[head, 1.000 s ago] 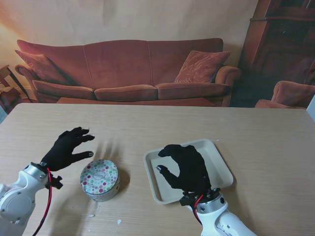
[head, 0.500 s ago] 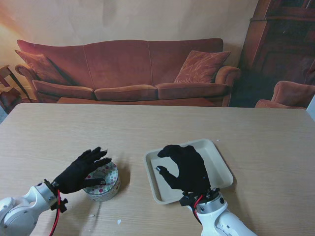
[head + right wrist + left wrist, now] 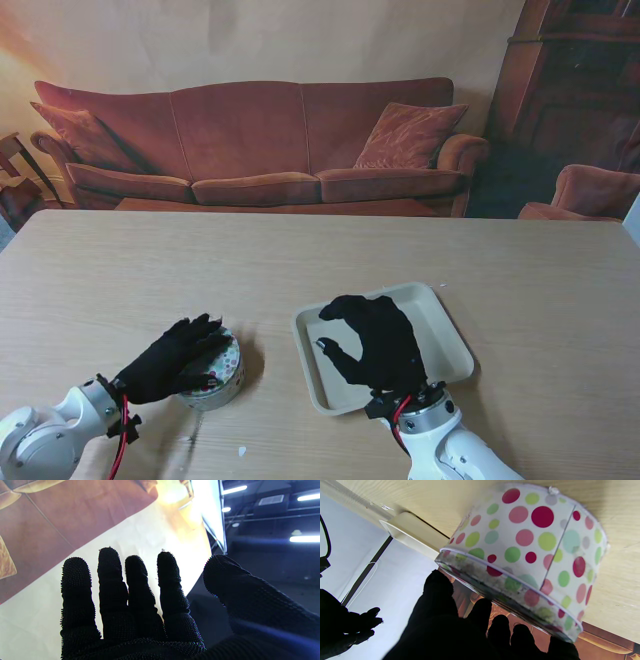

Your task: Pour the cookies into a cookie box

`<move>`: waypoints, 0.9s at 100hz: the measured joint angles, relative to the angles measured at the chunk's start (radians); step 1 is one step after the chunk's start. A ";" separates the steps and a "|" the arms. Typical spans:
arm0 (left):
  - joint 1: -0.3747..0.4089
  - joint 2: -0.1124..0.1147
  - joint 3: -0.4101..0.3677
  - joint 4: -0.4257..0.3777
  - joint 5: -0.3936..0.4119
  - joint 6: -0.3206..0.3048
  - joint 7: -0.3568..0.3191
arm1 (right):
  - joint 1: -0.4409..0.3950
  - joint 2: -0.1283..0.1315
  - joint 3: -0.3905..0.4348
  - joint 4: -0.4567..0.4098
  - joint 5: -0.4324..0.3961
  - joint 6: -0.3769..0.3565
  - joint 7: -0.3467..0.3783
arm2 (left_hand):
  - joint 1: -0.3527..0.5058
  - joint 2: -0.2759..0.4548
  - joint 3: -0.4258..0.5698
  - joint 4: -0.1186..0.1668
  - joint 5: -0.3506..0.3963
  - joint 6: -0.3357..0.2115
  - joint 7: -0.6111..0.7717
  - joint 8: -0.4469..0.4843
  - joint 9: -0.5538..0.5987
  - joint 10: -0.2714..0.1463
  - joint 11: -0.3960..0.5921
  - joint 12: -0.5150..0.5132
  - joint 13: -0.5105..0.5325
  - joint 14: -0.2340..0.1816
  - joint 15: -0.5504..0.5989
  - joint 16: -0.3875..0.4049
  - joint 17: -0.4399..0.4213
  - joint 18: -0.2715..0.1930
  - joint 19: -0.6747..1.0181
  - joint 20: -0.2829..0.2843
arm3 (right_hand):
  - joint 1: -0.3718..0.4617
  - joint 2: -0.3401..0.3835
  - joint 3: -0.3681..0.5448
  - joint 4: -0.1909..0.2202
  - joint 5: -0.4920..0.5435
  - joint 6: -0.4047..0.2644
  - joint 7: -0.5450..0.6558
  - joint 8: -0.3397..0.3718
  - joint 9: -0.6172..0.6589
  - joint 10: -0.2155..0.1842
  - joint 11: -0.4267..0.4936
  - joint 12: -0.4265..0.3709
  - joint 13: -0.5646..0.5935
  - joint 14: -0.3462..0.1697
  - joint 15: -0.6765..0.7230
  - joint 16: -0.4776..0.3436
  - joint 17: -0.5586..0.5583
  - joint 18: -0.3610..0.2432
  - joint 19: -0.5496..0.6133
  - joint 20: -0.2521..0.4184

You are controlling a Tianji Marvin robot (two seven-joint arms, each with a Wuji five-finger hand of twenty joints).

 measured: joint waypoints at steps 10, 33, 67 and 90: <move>0.000 0.001 0.000 0.003 -0.006 -0.001 -0.005 | 0.000 0.001 0.000 0.000 -0.001 0.001 0.002 | 0.000 0.000 0.000 0.000 -0.002 -0.002 -0.003 0.000 0.000 0.000 0.000 0.000 0.000 0.000 0.000 0.000 -0.002 -0.003 -0.014 0.000 | 0.000 0.000 0.000 0.000 0.004 0.000 0.003 -0.007 0.000 0.000 0.000 0.000 0.000 0.000 0.000 0.000 0.000 0.000 0.000 0.000; 0.000 0.003 0.000 0.003 -0.018 0.001 -0.015 | 0.000 0.001 0.000 0.000 -0.003 0.001 -0.001 | 0.000 0.000 0.000 0.000 -0.002 -0.003 -0.012 0.000 -0.001 0.000 -0.001 0.000 0.000 0.000 0.000 -0.011 -0.005 -0.011 -0.016 0.000 | 0.000 0.000 0.000 0.000 0.004 0.000 0.003 -0.007 0.000 0.000 -0.001 0.000 0.000 0.000 0.000 0.000 0.000 0.000 0.000 0.000; -0.001 0.005 -0.006 0.011 0.010 -0.008 -0.011 | -0.002 0.001 0.002 -0.002 -0.003 0.002 0.000 | -0.001 0.003 -0.001 -0.005 -0.036 -0.028 -0.036 -0.001 -0.011 0.001 -0.008 -0.010 -0.006 -0.010 -0.008 -0.011 -0.015 -0.048 -0.019 0.000 | 0.000 0.000 0.000 0.000 0.004 0.000 0.003 -0.007 0.000 0.000 -0.001 0.000 0.000 0.000 0.000 0.000 0.000 0.000 0.000 0.000; -0.005 0.007 -0.006 0.017 0.024 -0.015 -0.009 | -0.002 0.001 0.001 -0.002 -0.003 0.002 0.002 | -0.002 0.019 -0.013 -0.006 -0.056 -0.032 -0.040 -0.002 -0.011 0.001 -0.018 -0.012 -0.017 -0.017 -0.010 -0.012 -0.019 -0.049 -0.026 -0.005 | 0.000 0.000 0.000 0.000 0.004 0.000 0.003 -0.007 0.000 0.000 -0.001 0.000 0.000 0.000 0.000 0.000 0.000 0.000 0.000 0.000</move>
